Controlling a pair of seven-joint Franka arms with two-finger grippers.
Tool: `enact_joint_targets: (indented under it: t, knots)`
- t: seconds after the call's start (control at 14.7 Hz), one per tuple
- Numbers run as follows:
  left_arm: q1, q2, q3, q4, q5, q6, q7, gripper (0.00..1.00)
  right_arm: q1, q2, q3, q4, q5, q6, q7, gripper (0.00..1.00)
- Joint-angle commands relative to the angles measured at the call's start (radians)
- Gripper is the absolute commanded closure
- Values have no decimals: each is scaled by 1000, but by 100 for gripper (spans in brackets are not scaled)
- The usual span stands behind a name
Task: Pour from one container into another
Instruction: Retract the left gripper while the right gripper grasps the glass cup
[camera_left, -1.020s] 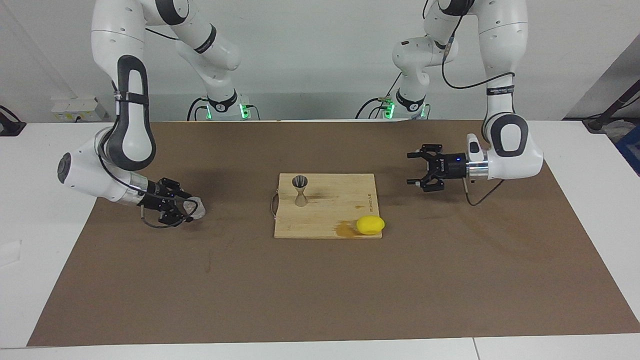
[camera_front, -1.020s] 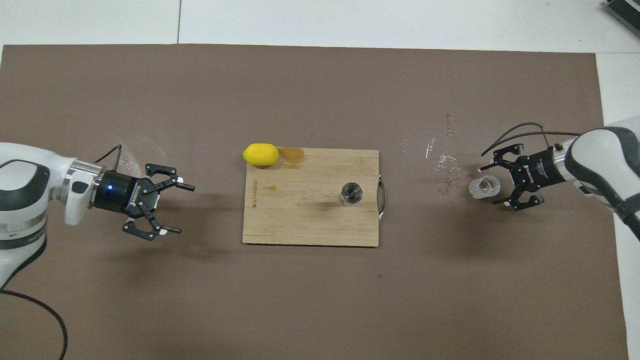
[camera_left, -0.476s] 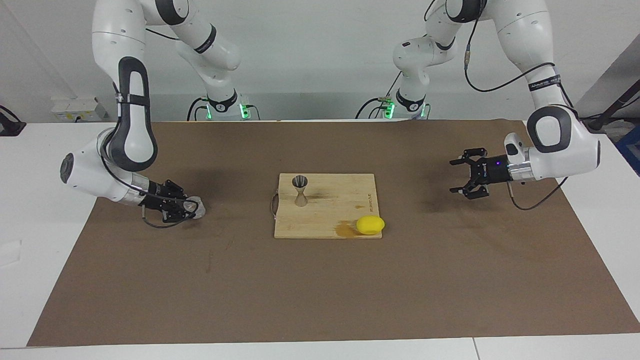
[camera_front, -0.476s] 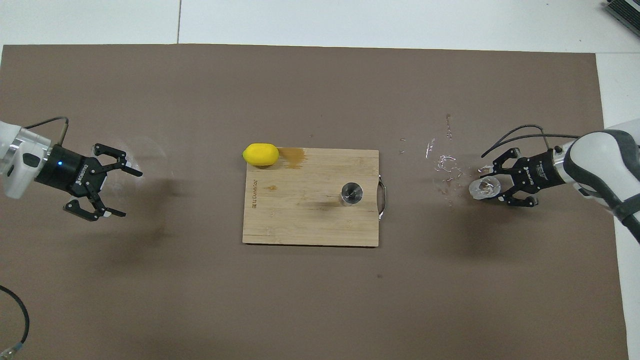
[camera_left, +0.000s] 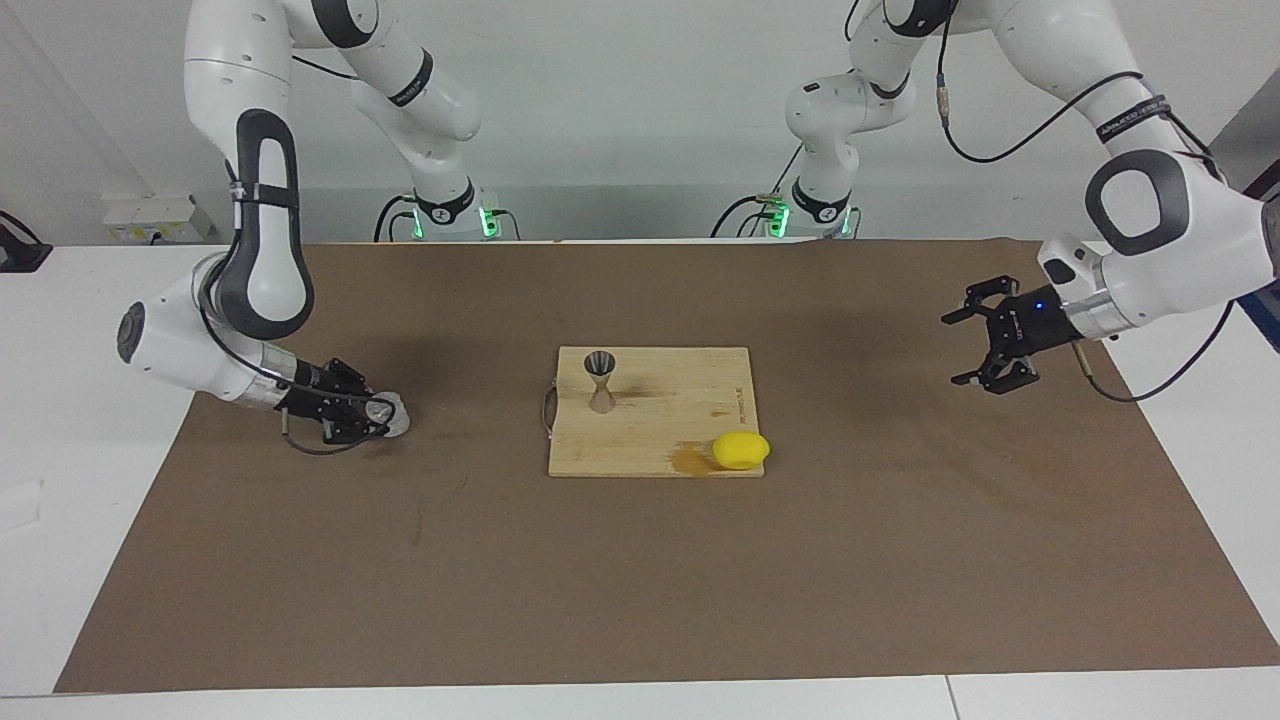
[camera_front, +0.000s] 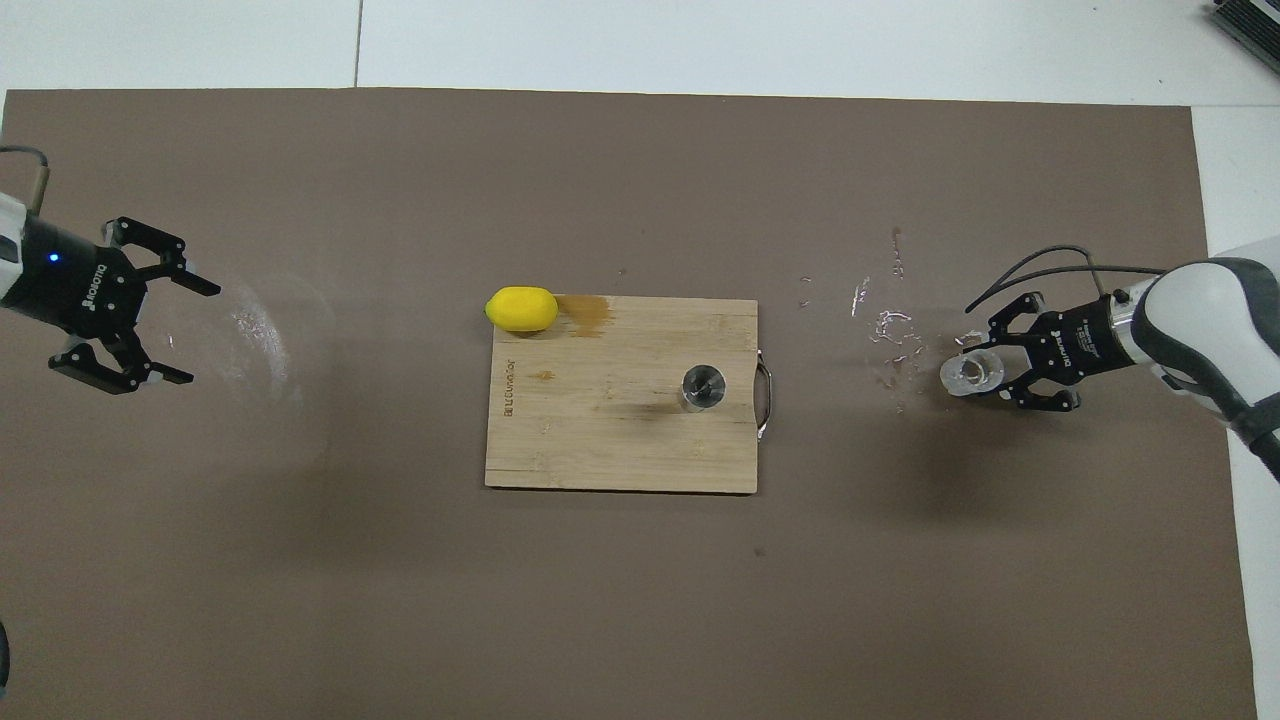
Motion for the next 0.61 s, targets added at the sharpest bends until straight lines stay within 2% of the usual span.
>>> enact_joint_targets:
  t: [0.0, 0.54]
  knots:
    - [-20, -12, 12, 20, 43, -16, -75, 0, 3, -52, 11, -20, 32, -10, -2, 100]
    - [-20, -37, 12, 23, 178, -7, -381, 0, 193, -162, 11, -16, 37, -21, 271, 100]
